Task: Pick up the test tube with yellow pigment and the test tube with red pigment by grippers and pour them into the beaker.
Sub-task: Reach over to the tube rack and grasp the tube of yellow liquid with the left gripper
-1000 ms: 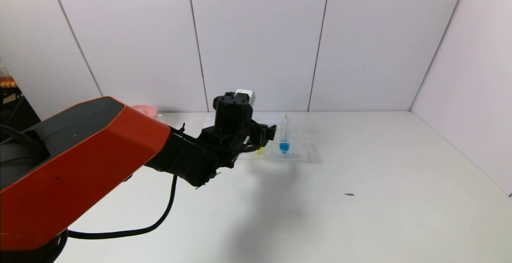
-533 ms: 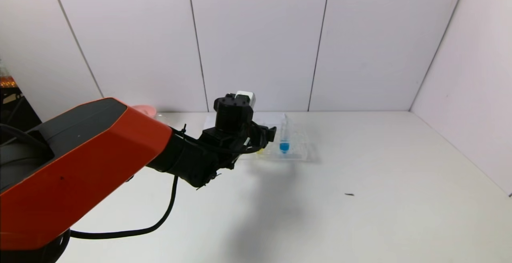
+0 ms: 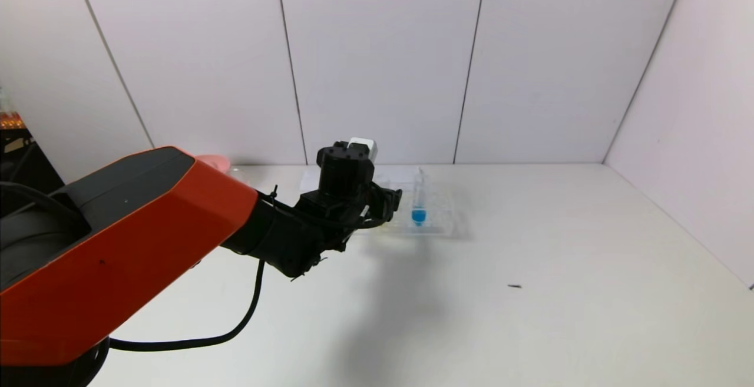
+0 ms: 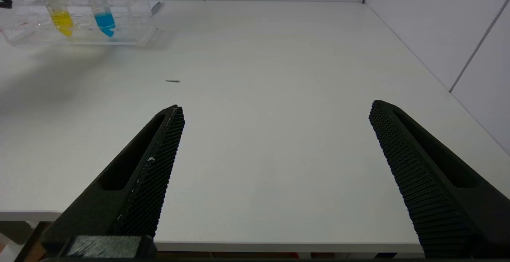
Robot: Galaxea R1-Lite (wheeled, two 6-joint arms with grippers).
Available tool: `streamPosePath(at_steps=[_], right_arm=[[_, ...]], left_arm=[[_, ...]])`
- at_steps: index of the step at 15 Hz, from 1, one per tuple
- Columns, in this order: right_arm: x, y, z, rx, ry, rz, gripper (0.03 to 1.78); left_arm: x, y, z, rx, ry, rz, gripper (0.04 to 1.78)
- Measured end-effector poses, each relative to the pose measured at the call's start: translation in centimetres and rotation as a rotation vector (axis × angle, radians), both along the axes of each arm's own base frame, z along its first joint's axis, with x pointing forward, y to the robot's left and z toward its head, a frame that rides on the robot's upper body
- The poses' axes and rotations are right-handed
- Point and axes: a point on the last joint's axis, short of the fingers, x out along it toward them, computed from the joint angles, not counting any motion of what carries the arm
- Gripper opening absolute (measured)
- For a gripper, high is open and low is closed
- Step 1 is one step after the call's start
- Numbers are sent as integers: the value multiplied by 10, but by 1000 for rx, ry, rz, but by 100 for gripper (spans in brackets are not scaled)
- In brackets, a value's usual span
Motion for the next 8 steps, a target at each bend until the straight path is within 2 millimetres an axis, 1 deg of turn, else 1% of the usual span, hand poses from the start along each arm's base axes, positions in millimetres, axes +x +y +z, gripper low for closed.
streamPosePath(at_steps=[4, 5, 6, 8], right_arm=[[0, 0, 0, 0, -1, 1, 170], [0, 0, 0, 0, -1, 1, 170], [0, 0, 0, 0, -1, 0, 170], [0, 0, 0, 0, -1, 0, 170]], left_arm=[[-1, -1, 0, 1, 0, -4, 64], [0, -1, 0, 3, -1, -6, 50], [0, 0, 0, 7, -3, -7, 45], [0, 0, 0, 11, -5, -7, 44]])
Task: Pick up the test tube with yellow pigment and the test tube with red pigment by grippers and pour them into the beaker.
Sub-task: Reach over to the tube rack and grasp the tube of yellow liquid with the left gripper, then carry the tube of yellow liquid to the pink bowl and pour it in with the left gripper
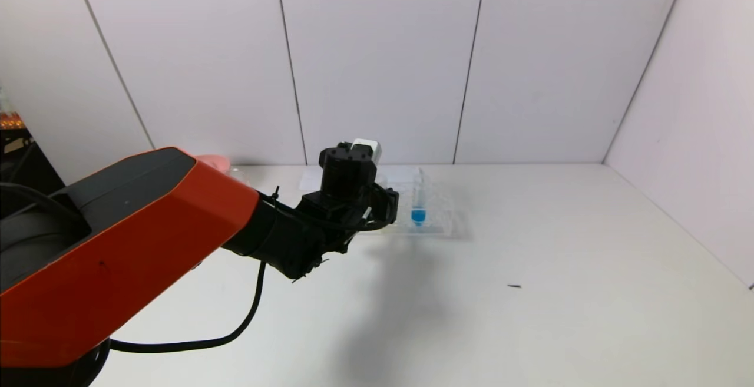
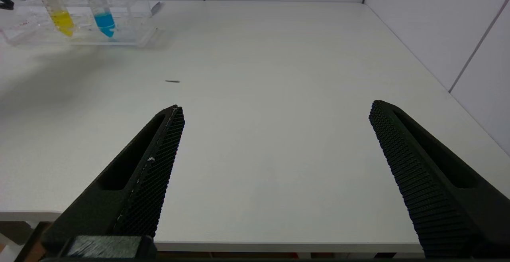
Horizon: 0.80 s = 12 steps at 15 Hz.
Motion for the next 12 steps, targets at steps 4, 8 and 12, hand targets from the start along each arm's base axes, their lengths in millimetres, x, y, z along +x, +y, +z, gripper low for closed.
streamPosePath(at_steps=[4, 8, 12], right_arm=[[0, 0, 0, 0, 0, 0, 170], [0, 0, 0, 0, 0, 0, 170], [0, 0, 0, 0, 0, 0, 170]], left_arm=[[0, 0, 1, 1, -2, 1, 44], [-1, 1, 4, -1, -10, 1, 44], [-3, 2, 13, 8, -34, -4, 44]])
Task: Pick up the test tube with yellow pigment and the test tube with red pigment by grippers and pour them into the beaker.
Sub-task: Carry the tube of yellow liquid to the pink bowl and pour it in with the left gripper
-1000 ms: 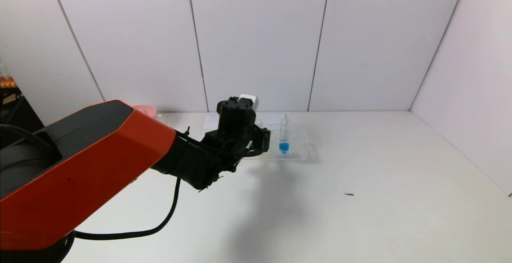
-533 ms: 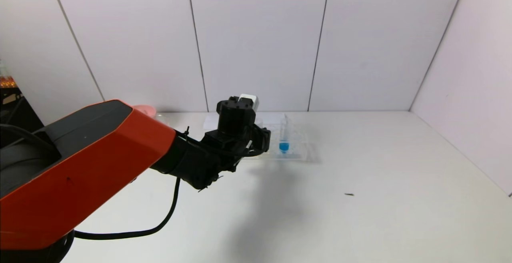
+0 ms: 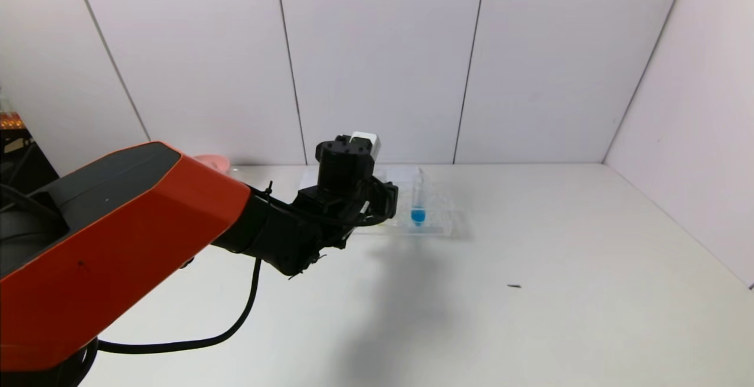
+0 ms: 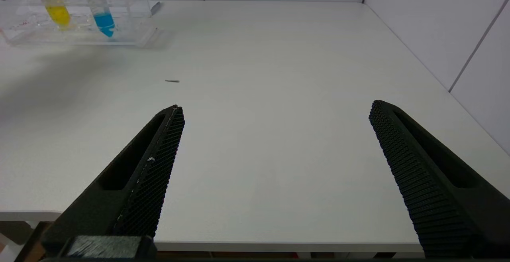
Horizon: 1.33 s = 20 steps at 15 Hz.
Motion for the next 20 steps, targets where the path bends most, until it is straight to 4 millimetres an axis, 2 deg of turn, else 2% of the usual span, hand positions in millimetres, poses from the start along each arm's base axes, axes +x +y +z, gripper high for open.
streamPosePath(at_steps=[7, 13, 20], right_arm=[[0, 0, 0, 0, 0, 0, 170], [0, 0, 0, 0, 0, 0, 170], [0, 0, 0, 0, 0, 0, 170]], left_arm=[[-6, 3, 22, 7, -57, -11, 44], [-14, 8, 56, -20, -129, -20, 44], [-39, 27, 97, -31, -167, -22, 44]])
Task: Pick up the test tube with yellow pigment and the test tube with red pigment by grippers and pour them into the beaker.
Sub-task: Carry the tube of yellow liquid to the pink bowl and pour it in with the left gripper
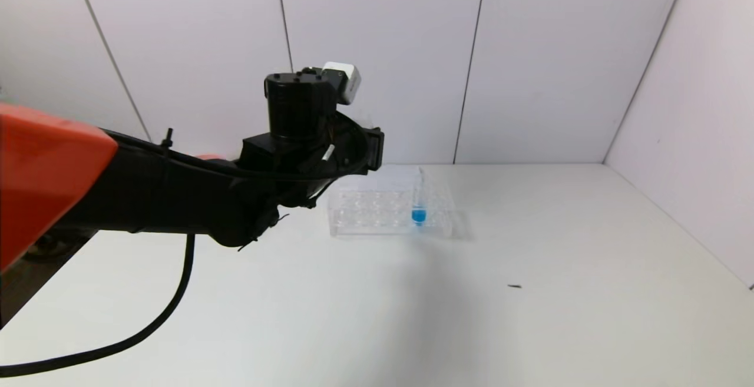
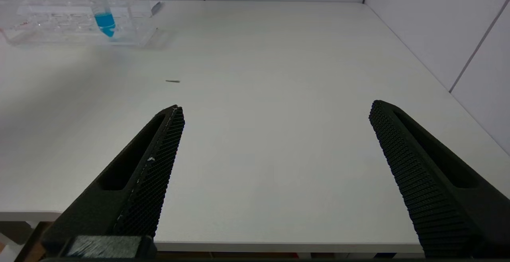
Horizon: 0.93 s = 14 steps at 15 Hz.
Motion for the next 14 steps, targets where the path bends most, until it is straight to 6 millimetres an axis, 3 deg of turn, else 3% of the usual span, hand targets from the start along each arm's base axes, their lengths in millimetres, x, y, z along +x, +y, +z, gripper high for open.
streamPosePath(at_steps=[5, 14], right_arm=[[0, 0, 0, 0, 0, 0, 170], [0, 0, 0, 0, 0, 0, 170]], left_arm=[[-20, 27, 26, 18, 11, 27, 44], [-19, 129, 57, 31, 35, 167, 44]])
